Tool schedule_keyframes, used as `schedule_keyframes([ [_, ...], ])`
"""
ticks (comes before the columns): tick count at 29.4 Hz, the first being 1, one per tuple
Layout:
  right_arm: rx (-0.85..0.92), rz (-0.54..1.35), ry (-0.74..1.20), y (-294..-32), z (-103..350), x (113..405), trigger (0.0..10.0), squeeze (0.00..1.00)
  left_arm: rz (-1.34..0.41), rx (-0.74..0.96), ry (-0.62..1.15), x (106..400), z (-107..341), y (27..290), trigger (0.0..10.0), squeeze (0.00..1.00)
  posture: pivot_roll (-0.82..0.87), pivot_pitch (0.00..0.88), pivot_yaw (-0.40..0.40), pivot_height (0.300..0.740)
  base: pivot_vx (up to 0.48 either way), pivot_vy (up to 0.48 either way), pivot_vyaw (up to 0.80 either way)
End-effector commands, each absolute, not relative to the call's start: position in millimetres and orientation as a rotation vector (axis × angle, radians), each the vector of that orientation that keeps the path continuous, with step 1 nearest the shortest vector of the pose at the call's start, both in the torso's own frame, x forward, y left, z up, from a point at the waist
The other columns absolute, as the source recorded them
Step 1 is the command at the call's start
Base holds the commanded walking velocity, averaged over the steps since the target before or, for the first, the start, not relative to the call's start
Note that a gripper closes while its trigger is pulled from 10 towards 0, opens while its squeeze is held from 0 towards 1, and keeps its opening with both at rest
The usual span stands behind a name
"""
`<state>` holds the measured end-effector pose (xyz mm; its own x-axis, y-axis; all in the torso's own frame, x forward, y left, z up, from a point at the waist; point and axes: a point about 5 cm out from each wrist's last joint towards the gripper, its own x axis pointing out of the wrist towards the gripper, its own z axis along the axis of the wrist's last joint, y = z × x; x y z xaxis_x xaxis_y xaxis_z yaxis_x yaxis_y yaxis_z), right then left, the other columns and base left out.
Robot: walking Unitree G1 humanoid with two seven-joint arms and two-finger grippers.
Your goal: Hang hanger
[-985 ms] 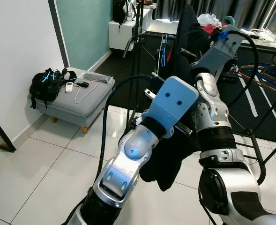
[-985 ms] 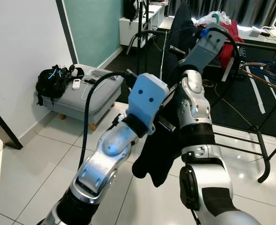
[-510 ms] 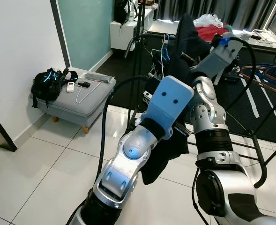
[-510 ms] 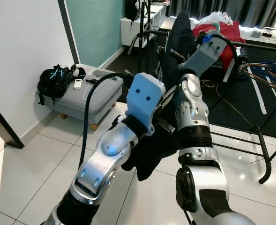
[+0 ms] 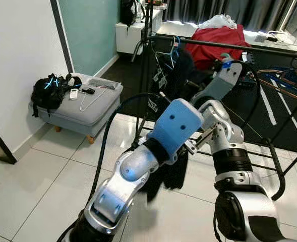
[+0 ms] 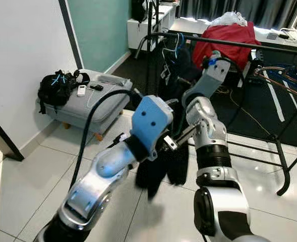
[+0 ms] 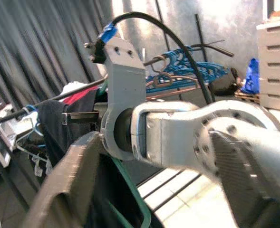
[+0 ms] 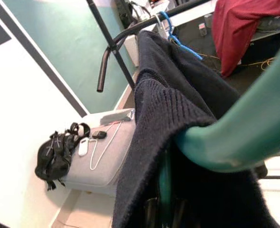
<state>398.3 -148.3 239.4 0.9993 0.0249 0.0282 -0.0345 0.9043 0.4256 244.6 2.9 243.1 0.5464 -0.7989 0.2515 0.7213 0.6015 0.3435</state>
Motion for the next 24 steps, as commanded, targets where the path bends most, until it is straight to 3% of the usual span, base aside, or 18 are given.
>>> schedule_keyframes([
  [1, 0.409, 0.114, -0.091, -135, 263, 397, 10.0, 0.0, -1.087, 0.232, -0.25, 235, 215, -13, 10.0, 1.0, 0.0, 0.0, -0.073, 0.74, 0.0, 0.0, 0.0],
  [3, 0.394, 0.134, -0.083, -136, 262, 397, 10.0, 0.0, -1.09, 0.236, -0.243, 235, 215, -10, 10.0, 1.0, 0.0, 0.0, -0.073, 0.74, 0.0, 0.0, 0.0],
  [8, 0.24, 0.455, -0.013, -159, 254, 377, 10.0, 0.0, -0.928, 0.252, -0.242, 259, 225, 37, 10.0, 1.0, -0.01, 0.001, -0.074, 0.74, 0.0, 0.0, 0.0],
  [15, 0.067, 0.598, -0.042, -172, 259, 364, 10.0, 0.0, -0.871, 0.288, -0.242, 269, 227, 52, 10.0, 1.0, -0.02, 0.001, -0.066, 0.74, 0.0, 0.0, 0.0],
  [17, -0.047, 0.774, -0.123, -173, 270, 346, 10.0, 0.0, -0.859, 0.295, -0.263, 271, 234, 56, 10.0, 1.0, -0.03, 0.0, -0.064, 0.74, 0.0, 0.0, 0.0],
  [21, -0.083, 0.906, -0.186, -175, 279, 330, 10.0, 0.0, -0.836, 0.292, -0.288, 274, 242, 62, 10.0, 1.0, -0.03, 0.0, -0.066, 0.74, 0.0, 0.0, 0.0],
  [24, -0.045, 1.066, -0.238, -183, 290, 310, 10.0, 0.0, -0.765, 0.295, -0.323, 282, 257, 81, 10.0, 1.0, -0.02, 0.0, -0.068, 0.74, 0.0, 0.0, 0.0],
])
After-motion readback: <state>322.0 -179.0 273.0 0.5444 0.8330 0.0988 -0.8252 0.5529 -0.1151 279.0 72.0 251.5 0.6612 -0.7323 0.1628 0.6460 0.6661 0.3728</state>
